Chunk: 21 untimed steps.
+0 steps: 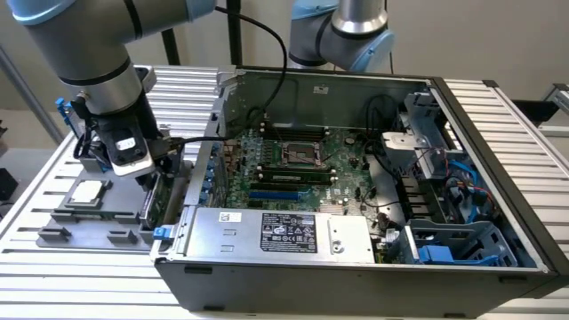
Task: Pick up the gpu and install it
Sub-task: 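Pick up the gpu and move the gpu toward the slot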
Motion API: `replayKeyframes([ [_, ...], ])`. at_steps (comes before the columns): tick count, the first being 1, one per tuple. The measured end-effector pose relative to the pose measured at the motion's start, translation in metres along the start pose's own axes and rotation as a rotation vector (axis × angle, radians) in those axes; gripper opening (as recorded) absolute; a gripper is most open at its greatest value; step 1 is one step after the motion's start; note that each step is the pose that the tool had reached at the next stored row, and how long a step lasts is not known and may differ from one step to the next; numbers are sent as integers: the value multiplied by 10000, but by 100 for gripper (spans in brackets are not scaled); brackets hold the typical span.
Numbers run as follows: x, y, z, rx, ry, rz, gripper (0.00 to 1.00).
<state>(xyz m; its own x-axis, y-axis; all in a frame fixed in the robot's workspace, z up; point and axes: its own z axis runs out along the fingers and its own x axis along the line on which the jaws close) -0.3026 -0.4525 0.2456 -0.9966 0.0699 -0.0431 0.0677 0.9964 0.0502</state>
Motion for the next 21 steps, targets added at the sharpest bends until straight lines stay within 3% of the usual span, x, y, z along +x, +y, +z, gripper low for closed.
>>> replayKeyframes([
  [3,14,-3,53,-7,-81,-5,100],
  [5,17,-5,76,-8,-102,-1,100],
  [21,19,13,82,-3,-111,118,100],
])
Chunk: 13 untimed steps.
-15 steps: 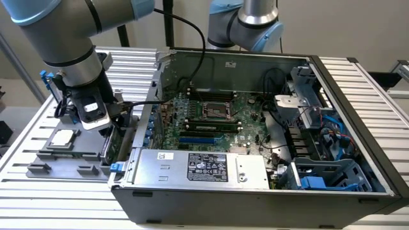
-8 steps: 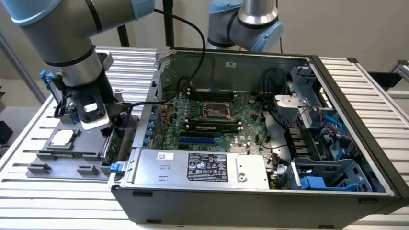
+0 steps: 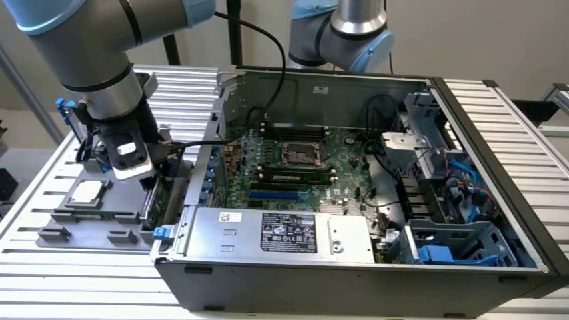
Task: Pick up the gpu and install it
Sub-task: 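Pick up the gpu and move the gpu toward the slot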
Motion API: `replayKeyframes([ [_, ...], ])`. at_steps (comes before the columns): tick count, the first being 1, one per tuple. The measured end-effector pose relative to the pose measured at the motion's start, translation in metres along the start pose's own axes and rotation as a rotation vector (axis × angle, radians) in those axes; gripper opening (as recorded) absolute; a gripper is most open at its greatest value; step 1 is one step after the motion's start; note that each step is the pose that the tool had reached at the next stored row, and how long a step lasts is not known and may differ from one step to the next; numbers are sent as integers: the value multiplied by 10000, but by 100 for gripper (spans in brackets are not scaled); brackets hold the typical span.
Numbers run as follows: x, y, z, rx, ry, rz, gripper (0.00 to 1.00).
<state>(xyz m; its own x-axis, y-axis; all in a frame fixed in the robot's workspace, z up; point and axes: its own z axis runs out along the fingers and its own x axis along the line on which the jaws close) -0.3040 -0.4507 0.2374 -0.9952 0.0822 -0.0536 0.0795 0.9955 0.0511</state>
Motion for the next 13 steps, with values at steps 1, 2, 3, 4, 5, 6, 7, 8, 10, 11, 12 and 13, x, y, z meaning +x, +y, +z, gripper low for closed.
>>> replayKeyframes([
  [1,0,0,0,1,1,-1,100],
  [2,0,1,-1,2,2,0,100],
  [3,0,1,-2,2,2,1,100],
  [4,0,1,-2,1,1,1,0],
  [5,0,2,-3,0,-1,1,0],
  [6,-1,2,-4,0,0,0,0],
  [7,-1,2,-7,0,0,0,0],
  [8,0,2,-12,2,3,1,0],
  [10,-1,3,-22,1,1,0,0],
  [11,-1,3,-25,0,0,1,0],
  [12,-1,3,-26,-1,-2,1,0],
  [13,-2,3,-26,-2,-1,0,0],
])
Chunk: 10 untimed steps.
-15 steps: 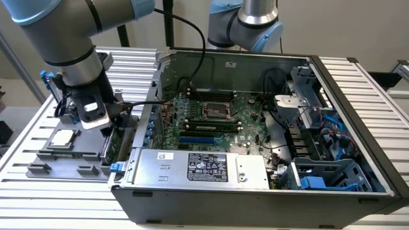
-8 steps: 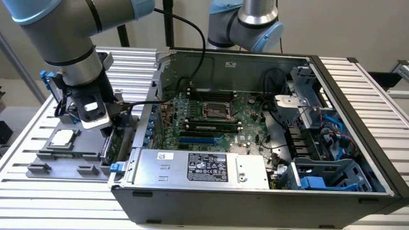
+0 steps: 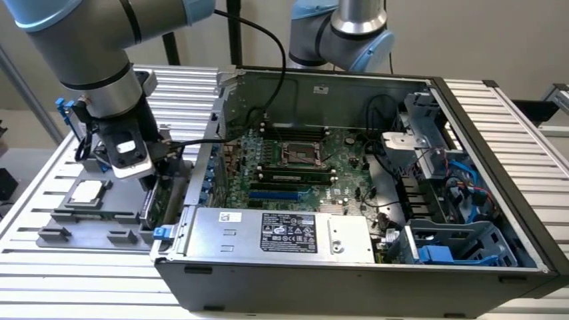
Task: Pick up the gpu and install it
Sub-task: 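Pick up the gpu and move the gpu toward the slot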
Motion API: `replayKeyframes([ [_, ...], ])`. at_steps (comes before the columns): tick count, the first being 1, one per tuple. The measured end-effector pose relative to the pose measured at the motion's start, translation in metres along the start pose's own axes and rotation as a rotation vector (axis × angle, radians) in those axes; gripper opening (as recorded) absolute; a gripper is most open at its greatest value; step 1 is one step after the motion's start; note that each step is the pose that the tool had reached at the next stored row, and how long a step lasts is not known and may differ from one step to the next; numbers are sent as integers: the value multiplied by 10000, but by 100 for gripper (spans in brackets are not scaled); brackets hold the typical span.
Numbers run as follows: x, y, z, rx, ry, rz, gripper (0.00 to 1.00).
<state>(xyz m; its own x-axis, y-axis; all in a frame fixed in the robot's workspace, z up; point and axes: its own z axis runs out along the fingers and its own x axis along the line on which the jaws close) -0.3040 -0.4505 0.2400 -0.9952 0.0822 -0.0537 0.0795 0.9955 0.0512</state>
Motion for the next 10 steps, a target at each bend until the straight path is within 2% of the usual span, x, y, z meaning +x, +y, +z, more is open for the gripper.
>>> replayKeyframes([
  [10,2,-1,-3,3,4,-18,0],
])
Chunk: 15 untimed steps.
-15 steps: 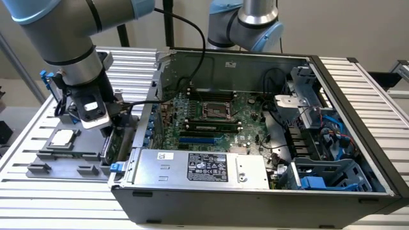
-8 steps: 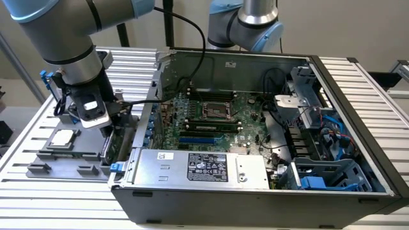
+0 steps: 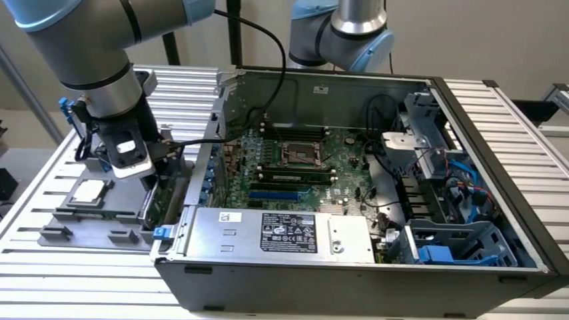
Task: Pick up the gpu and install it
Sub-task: 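Pick up the gpu and move the gpu toward the slot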
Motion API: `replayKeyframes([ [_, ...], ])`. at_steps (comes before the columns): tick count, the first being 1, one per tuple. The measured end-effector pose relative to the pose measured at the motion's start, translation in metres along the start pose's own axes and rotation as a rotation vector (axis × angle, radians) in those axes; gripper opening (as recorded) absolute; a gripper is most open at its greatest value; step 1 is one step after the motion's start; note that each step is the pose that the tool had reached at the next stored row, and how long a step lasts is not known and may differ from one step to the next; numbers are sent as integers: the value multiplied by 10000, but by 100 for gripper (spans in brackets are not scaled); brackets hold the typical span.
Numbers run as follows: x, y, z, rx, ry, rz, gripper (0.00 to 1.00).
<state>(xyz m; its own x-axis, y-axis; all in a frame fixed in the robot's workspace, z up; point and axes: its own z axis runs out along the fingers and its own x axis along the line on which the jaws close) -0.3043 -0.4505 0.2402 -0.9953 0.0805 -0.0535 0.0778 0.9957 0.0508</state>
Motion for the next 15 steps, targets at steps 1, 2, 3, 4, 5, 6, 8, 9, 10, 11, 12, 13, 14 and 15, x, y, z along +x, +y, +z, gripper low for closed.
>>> replayKeyframes([
  [1,5,0,-1,-1,3,-36,0],
  [2,13,-1,-1,-5,4,-86,0],
  [3,22,-2,-1,-9,8,-155,0],
  [4,30,-2,-1,-13,11,-222,0],
  [5,38,-3,-2,-17,15,-288,0],
  [6,45,-3,-2,-21,18,-359,0],
  [8,60,-4,-5,-28,25,-500,0],
  [9,68,-5,-8,-31,28,-565,0],
  [10,74,-5,-12,-34,32,-619,0],
  [11,75,-7,-18,-36,33,-652,0],
  [12,75,-10,-22,-37,33,-656,0],
  [13,75,-11,-23,-37,33,-656,0],
  [14,75,-11,-23,-39,32,-656,0],
  [15,75,-11,-23,-39,32,-655,0],
])
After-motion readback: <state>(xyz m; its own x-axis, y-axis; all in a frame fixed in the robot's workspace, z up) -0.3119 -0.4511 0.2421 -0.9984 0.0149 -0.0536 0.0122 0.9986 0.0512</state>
